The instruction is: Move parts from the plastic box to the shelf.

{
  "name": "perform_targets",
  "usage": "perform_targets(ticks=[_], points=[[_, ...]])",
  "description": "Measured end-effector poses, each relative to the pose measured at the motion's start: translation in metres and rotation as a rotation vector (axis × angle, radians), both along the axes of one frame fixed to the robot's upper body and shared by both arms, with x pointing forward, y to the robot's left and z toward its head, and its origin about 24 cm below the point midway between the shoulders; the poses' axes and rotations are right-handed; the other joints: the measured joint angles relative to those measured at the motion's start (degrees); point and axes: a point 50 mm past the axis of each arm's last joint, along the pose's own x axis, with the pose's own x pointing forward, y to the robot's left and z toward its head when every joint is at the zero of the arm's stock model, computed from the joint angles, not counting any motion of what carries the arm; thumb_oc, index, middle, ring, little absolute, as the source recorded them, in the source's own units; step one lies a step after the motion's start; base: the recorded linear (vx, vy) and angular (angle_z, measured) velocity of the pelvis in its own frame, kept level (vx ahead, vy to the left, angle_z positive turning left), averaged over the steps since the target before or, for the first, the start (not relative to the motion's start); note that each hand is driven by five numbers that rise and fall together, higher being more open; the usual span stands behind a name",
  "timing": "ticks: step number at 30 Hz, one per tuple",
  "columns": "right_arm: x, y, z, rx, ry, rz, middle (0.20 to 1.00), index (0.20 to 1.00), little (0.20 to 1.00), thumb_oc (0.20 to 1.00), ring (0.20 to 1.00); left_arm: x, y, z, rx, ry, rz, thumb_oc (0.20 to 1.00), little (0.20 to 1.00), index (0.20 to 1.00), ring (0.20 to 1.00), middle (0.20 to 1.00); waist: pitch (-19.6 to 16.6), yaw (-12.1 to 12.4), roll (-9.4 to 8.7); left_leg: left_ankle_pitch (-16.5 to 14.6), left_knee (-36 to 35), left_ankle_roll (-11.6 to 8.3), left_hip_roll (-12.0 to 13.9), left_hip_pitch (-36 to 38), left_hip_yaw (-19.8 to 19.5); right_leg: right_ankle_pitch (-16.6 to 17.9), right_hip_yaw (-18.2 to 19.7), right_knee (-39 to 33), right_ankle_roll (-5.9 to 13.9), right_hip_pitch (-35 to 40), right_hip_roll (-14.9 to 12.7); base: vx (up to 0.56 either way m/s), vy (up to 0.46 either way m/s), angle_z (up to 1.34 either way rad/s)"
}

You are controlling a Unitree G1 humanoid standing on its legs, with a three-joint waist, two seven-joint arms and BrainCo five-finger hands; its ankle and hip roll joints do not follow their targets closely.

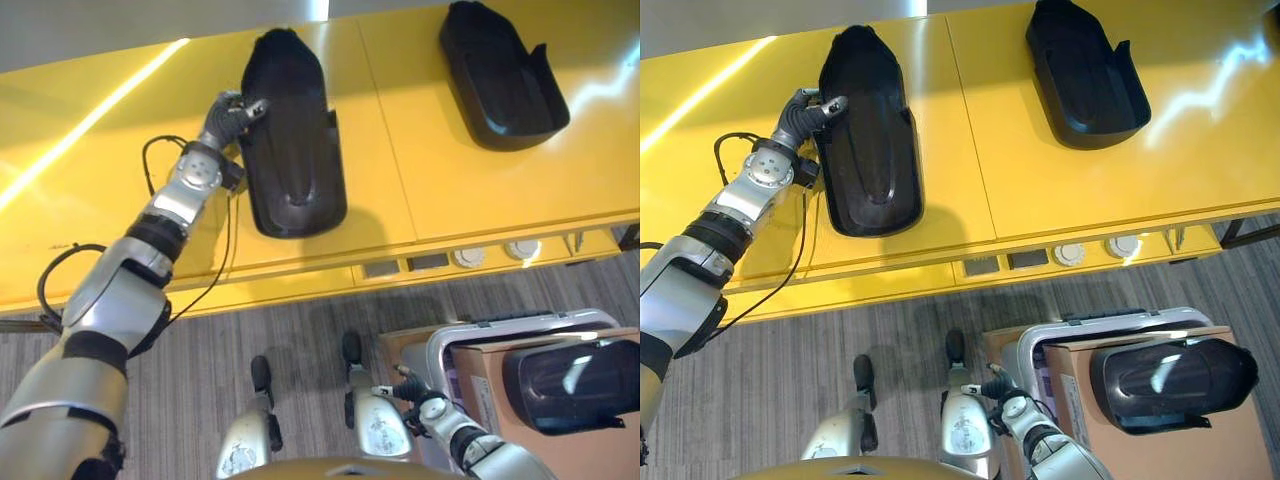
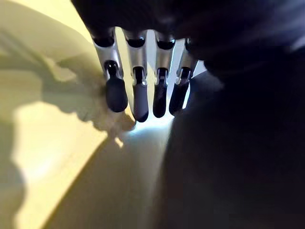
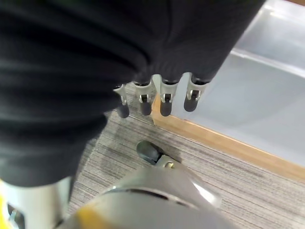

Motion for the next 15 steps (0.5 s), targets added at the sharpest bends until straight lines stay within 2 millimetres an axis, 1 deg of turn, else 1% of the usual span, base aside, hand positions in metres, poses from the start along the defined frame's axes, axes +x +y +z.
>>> perform_targets(ticks=[6, 11, 15], points=[[-0.0007, -0.0006, -0.0004, 0.013, 0.0, -0.026, 1.0, 1.0, 1.0, 1.0, 1.0, 0.0002, 0.0012, -0.0007, 0.051, -0.023, 0.039, 1.0, 1.0, 1.0, 1.0, 1.0, 0.0, -0.16, -0.03, -0.23, 0.0, 0.09, -0.01, 0.34, 0.5, 0.1, 0.58, 0.01, -0.1, -0.01, 0.04, 0.01, -0.005, -0.04], [-0.0027, -0.0016, -0.0016, 0.022, 0.008, -0.051, 1.0, 1.0, 1.0, 1.0, 1.0, 0.0004, -0.0062, -0.0025, 0.046, -0.047, 0.069, 1.0, 1.0, 1.0, 1.0, 1.0, -0.02, 0.04, -0.14, -0.23, 0.0, 0.09, -0.01, 0.33, 0.48, -0.09, 0.57, 0.01, 0.14, 0.0, 0.02, 0.0, 0.0, 0.0], [-0.0027, -0.0003, -0.0019, 0.024, 0.008, -0.051, 1.0, 1.0, 1.0, 1.0, 1.0, 0.0006, -0.0068, -0.0013, 0.031, -0.055, 0.086, 1.0, 1.0, 1.0, 1.0, 1.0, -0.13, -0.1, -0.37, -0.23, 0.0, 0.1, -0.01, 0.34, 0.46, 0.07, 0.56, 0.01, -0.07, 0.02, 0.01, 0.0, 0.0, 0.0]])
